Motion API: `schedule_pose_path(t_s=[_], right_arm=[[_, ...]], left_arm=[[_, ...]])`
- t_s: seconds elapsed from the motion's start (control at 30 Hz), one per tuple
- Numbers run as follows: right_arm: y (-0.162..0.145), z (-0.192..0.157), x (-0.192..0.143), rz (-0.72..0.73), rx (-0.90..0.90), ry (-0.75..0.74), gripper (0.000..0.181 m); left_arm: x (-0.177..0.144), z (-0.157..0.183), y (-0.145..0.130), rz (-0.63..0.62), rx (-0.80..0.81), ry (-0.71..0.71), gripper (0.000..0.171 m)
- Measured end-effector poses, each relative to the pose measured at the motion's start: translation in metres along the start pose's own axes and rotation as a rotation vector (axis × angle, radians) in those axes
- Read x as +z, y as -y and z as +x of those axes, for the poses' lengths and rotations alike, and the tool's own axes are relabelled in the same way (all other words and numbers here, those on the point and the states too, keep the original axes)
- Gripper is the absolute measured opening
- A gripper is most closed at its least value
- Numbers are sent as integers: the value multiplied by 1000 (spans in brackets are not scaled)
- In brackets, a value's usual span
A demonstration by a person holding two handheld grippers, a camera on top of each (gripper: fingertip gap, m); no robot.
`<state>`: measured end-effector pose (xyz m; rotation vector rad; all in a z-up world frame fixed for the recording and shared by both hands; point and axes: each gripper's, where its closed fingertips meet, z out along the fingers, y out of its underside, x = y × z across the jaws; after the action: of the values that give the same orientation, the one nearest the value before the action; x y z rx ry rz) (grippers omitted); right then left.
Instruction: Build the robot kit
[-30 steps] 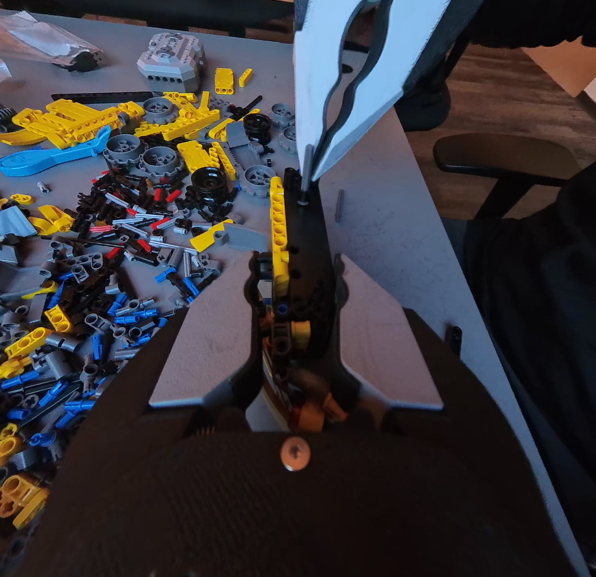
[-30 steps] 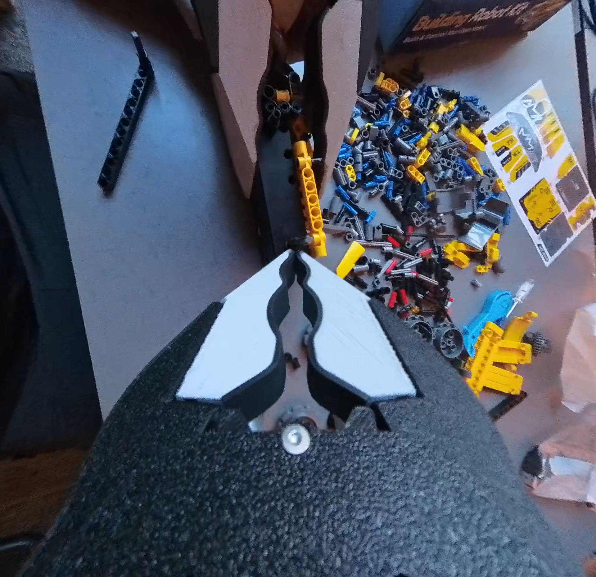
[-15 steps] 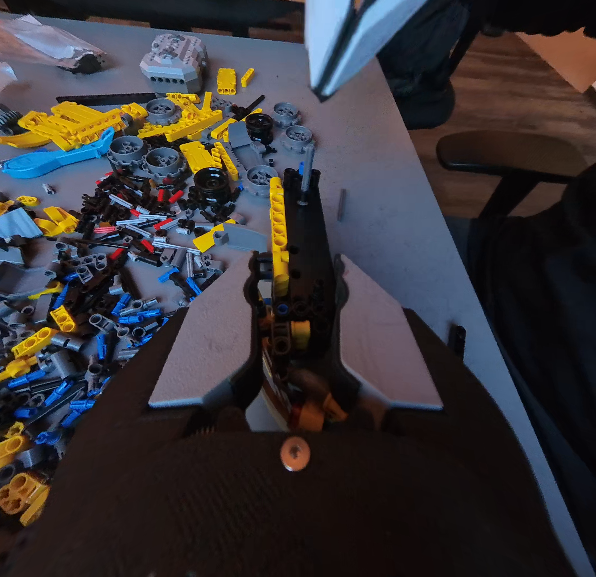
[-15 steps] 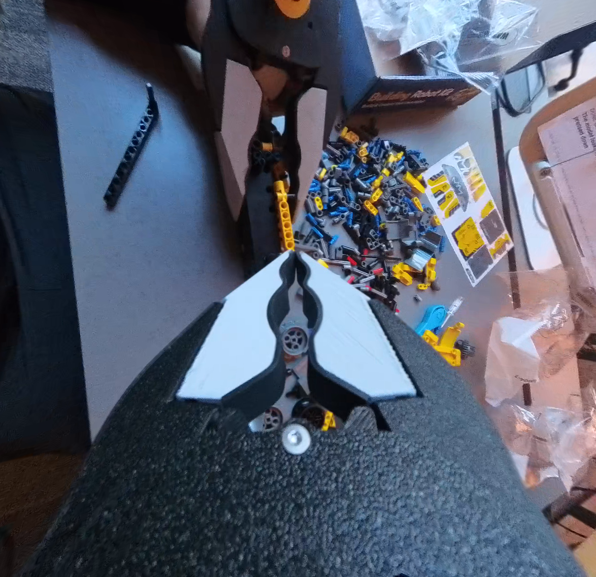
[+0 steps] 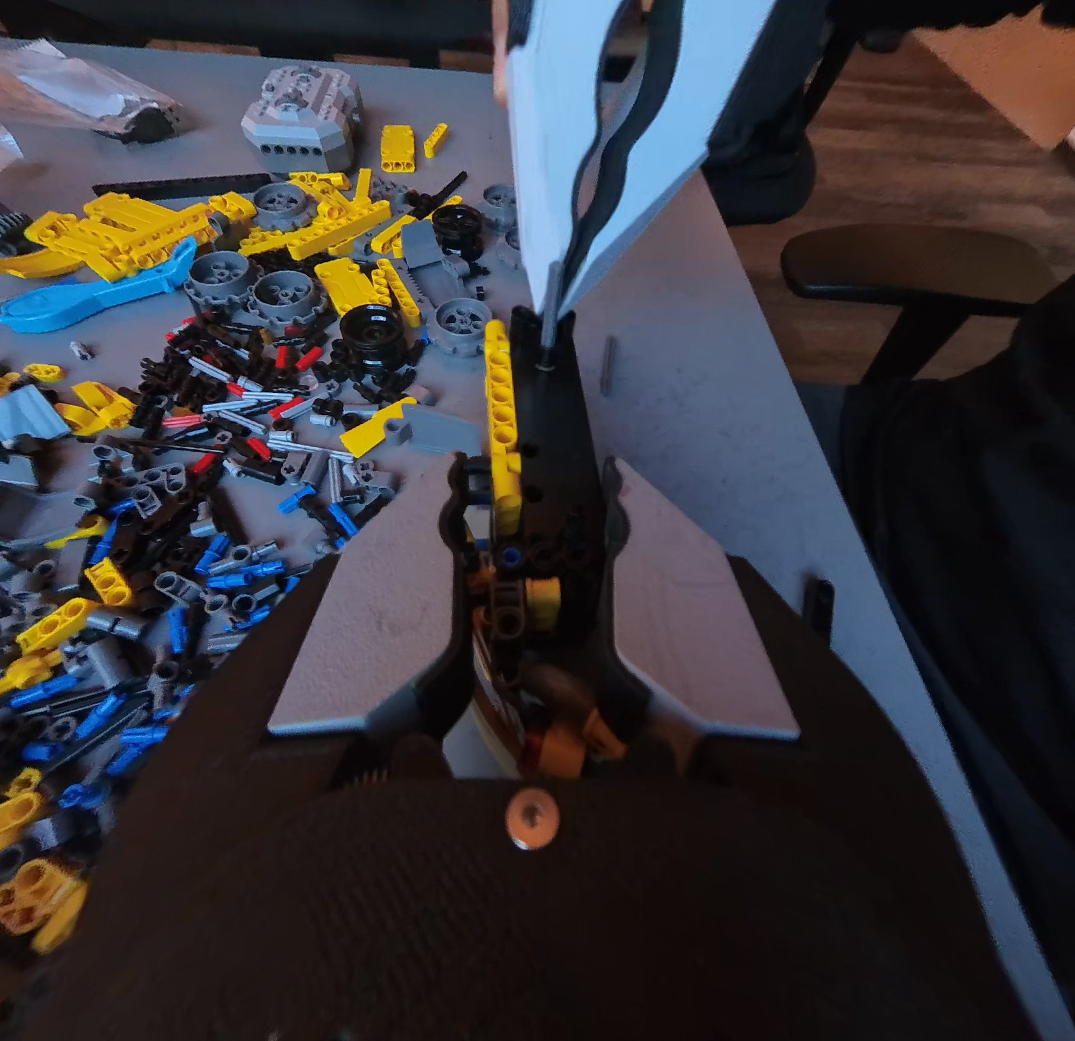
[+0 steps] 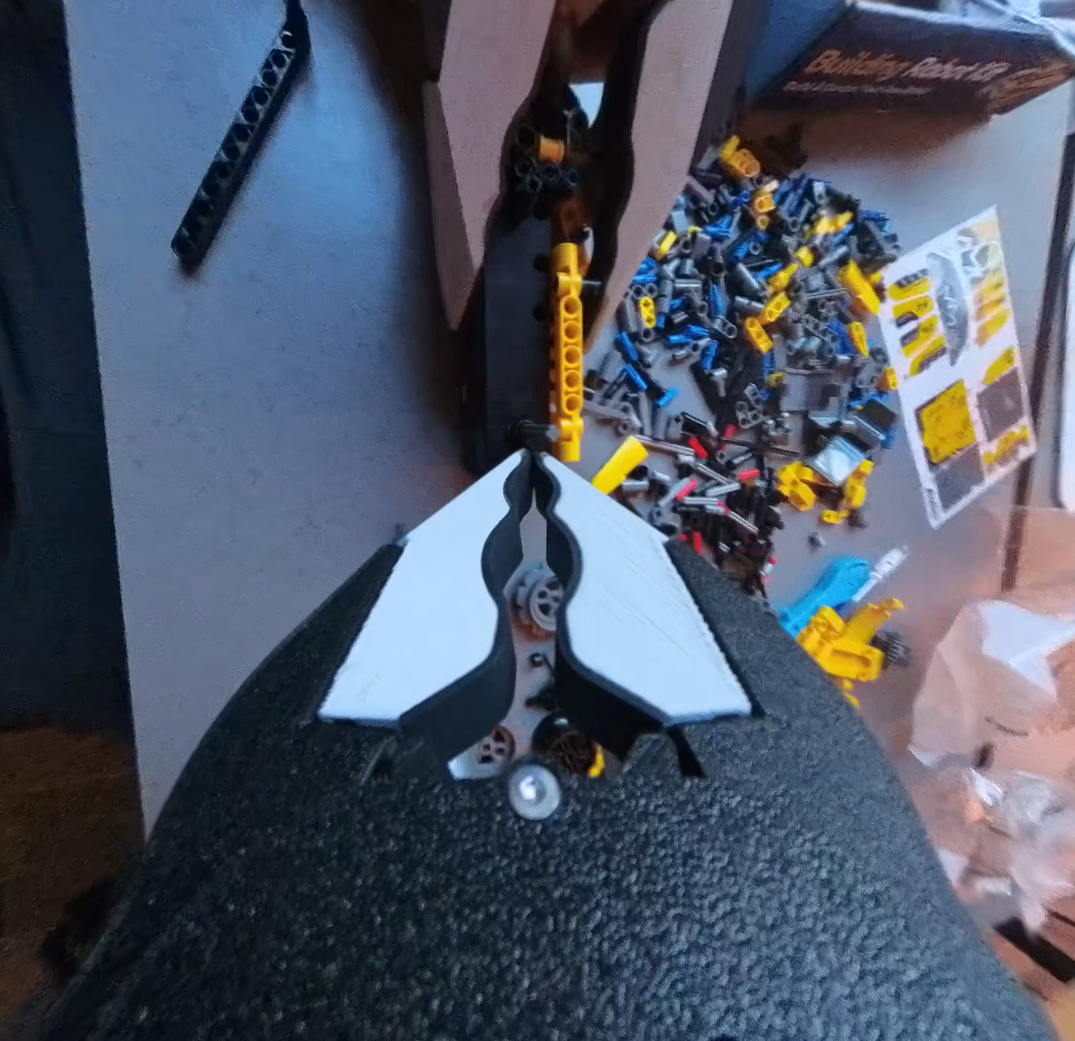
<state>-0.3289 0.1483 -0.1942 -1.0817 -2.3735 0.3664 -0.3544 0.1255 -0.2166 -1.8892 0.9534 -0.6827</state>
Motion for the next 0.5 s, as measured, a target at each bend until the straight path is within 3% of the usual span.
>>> schedule_pose_path(t_s=[0.07, 0.2, 0.3, 0.33, 0.37, 0.5], right_arm=[[11, 21, -20, 68, 3, -116, 0], [25, 40, -55, 272, 175, -184, 0], [9, 23, -49, 320, 313, -108, 5], [3, 15, -43, 326, 353, -76, 27], [-2, 5, -38, 332, 382, -35, 35], [-6, -20, -18, 399, 434, 19, 41]], left_arm=[[1, 0, 1, 3, -9, -10, 43], [2, 1, 1, 2, 18, 1, 43], [1, 2, 0, -25, 97, 47, 43], [0, 3, 0, -40, 159, 83, 43], [-1, 4, -1, -58, 225, 124, 43], [-8, 5, -5, -143, 455, 282, 43]])
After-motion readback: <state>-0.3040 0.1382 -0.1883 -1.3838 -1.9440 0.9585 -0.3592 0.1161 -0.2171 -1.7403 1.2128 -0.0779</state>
